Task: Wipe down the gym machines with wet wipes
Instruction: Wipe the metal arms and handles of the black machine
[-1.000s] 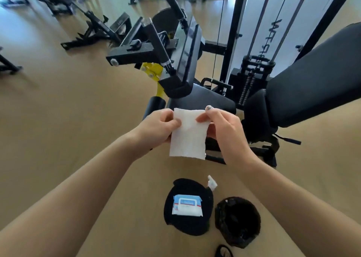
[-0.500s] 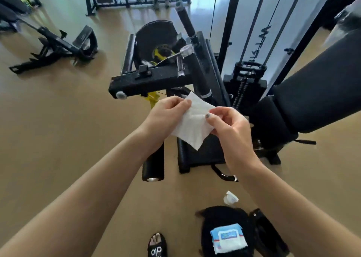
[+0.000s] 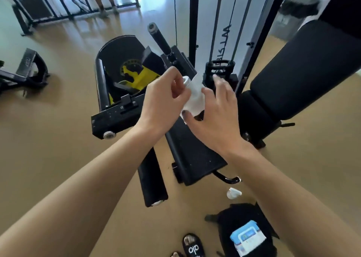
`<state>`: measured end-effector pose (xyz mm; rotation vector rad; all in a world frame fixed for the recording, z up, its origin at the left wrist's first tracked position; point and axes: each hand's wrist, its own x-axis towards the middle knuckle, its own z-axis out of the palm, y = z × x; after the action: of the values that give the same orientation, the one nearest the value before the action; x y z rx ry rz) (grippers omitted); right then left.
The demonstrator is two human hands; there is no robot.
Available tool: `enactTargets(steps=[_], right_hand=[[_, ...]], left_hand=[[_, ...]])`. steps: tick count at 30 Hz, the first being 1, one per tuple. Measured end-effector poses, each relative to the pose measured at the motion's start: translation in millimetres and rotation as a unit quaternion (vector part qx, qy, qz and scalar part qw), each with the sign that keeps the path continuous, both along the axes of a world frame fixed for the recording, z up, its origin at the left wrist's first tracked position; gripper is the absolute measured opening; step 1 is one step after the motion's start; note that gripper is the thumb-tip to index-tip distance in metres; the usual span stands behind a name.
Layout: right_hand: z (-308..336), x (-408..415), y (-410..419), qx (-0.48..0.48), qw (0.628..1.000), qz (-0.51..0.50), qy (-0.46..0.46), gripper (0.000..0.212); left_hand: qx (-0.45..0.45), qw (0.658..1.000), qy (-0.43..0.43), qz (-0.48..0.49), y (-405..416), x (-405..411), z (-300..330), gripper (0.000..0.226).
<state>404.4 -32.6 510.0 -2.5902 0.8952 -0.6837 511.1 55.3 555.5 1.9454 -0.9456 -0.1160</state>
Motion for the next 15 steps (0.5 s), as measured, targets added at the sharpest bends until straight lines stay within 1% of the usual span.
enactTargets(steps=[1,2,4,5,9,10,12,15], right_hand=[[0,7,2,-0.016,1.000,0.004,0.003,0.069],[-1,15,5,0.002,1.000,0.010,-0.010,0.065],[-2,29,8,0.088,0.994,0.027,-0.060,0.056],[-2,35,8,0.116,0.990,0.031,-0.077,0.052],[-2,56,-3,0.163,0.980,-0.003,-0.111,0.022],[-2,60,-6,0.166,0.979,-0.011,-0.115,0.019],[-3,65,-8,0.167,0.977,-0.020,-0.128,0.021],[-4,71,-9,0.166,0.975,-0.058,-0.133,0.028]], left_hand=[[-0.001,1.000,-0.005,-0.005,1,2,-1,0.017],[0.004,1.000,-0.010,-0.009,2,6,-2,0.021],[0.022,0.999,-0.012,-0.020,4,15,0,0.025],[0.028,0.999,-0.003,-0.033,3,20,1,0.026],[0.041,0.994,0.067,-0.077,-8,38,7,0.013],[0.034,0.992,0.087,-0.081,-12,41,8,0.016],[0.024,0.990,0.115,-0.082,-19,47,8,0.030],[0.043,0.990,0.108,-0.084,-32,56,5,0.039]])
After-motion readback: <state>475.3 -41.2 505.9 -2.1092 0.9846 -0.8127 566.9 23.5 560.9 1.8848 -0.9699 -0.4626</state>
